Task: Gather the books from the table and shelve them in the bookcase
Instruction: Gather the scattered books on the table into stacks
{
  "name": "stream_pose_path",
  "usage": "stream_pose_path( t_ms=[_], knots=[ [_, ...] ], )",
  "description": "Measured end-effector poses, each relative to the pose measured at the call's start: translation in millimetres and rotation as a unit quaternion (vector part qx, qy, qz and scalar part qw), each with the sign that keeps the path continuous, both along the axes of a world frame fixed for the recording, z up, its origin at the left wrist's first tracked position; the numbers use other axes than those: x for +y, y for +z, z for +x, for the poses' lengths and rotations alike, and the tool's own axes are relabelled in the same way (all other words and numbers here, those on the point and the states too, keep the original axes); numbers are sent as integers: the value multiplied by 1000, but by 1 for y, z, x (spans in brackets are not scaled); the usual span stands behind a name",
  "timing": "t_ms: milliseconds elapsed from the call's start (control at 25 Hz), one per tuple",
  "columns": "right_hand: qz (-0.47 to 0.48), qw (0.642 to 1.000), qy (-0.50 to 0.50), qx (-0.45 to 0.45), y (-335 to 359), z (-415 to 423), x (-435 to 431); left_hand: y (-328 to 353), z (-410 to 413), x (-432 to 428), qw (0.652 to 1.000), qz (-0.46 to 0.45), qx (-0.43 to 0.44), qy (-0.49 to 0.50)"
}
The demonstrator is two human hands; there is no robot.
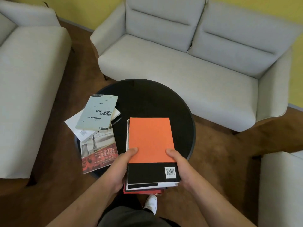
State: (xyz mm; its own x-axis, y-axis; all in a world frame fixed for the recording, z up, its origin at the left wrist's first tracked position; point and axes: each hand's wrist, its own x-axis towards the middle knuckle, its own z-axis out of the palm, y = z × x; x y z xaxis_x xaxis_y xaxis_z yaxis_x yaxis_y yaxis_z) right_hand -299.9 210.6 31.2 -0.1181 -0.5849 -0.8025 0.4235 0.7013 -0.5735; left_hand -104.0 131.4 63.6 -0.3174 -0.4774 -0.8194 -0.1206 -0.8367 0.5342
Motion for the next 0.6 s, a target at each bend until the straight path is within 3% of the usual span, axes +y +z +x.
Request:
stream_pose_path(
  t_ms=[240,320,520,600],
  knots=[
    [-1,995,70,70,-12,4,7,-10,11,2,991,-80,-81,-70],
    [-8,994,83,73,-15,0,4,-9,9,-7,986,-118,-108,-52],
    [43,997,-60,-28,-26,-1,1,-25,4,3,999,28,-12,22],
    [56,995,-66,-54,-32,10,8,-33,6,10,997,43,9,59]
  ],
)
